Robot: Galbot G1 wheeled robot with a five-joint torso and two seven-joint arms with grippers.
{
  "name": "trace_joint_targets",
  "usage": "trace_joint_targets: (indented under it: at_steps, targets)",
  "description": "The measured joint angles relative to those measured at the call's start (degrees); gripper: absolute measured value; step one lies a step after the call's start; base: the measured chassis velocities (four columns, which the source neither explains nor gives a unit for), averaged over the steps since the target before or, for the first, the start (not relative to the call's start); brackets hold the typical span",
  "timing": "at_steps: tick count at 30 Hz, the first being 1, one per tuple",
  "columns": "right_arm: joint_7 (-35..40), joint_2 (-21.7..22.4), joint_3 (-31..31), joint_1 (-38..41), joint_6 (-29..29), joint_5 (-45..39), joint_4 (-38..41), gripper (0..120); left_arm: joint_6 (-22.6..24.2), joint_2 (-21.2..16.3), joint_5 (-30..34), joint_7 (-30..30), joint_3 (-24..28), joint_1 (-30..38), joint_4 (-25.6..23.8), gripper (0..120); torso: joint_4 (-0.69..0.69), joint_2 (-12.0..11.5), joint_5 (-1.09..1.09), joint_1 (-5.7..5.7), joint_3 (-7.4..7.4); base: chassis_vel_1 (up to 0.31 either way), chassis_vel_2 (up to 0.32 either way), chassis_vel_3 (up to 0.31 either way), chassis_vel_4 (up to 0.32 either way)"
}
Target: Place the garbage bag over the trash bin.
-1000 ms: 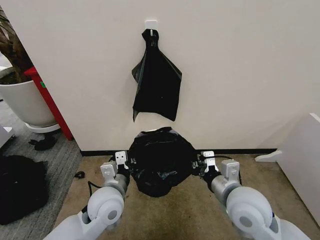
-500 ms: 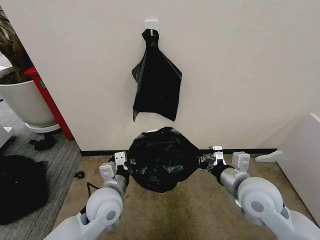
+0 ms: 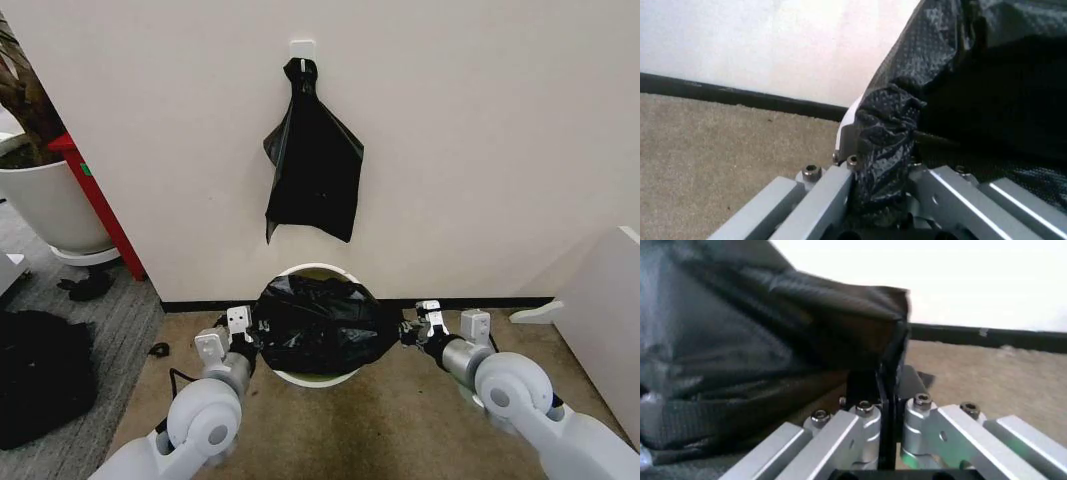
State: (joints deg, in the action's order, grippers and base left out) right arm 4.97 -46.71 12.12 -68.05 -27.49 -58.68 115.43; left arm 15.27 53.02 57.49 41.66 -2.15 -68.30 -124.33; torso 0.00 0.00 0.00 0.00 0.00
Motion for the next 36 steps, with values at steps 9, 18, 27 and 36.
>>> trace_joint_targets:
  at_steps: [9, 18, 27, 36]
  targets:
    - [-13.10, -0.63, -0.69, 0.19, 7.55, 4.46, -6.05, 0, -0.21, -0.40, 0.09, -0.82, -0.33, -0.17, -0.30, 0, 0.00, 0.00, 0.00, 0.00, 0.00, 0.000, 0.000, 0.000, 0.000]
    - [-20.31, 0.77, -0.16, -0.91, 12.17, 9.61, -8.06, 7, -0.34, -0.33, 0.29, -1.17, -0.39, -0.20, -0.33, 0, 0.00, 0.00, 0.01, 0.00, 0.00, 0.000, 0.000, 0.000, 0.000]
    - [-18.55, 3.79, 2.18, -2.06, 13.50, 9.19, -6.14, 39, -0.57, 0.02, 1.25, 0.51, -1.30, 0.91, 1.75, 0, 0.00, 0.00, 0.00, 0.00, 0.00, 0.000, 0.000, 0.000, 0.000]
    - [-19.94, 5.66, 8.74, -4.04, 13.75, 7.38, -4.96, 73, -0.74, 0.10, 1.69, 0.85, -1.55, 1.49, 3.26, 0, 0.00, 0.00, 0.01, 0.00, 0.00, 0.000, 0.000, 0.000, 0.000]
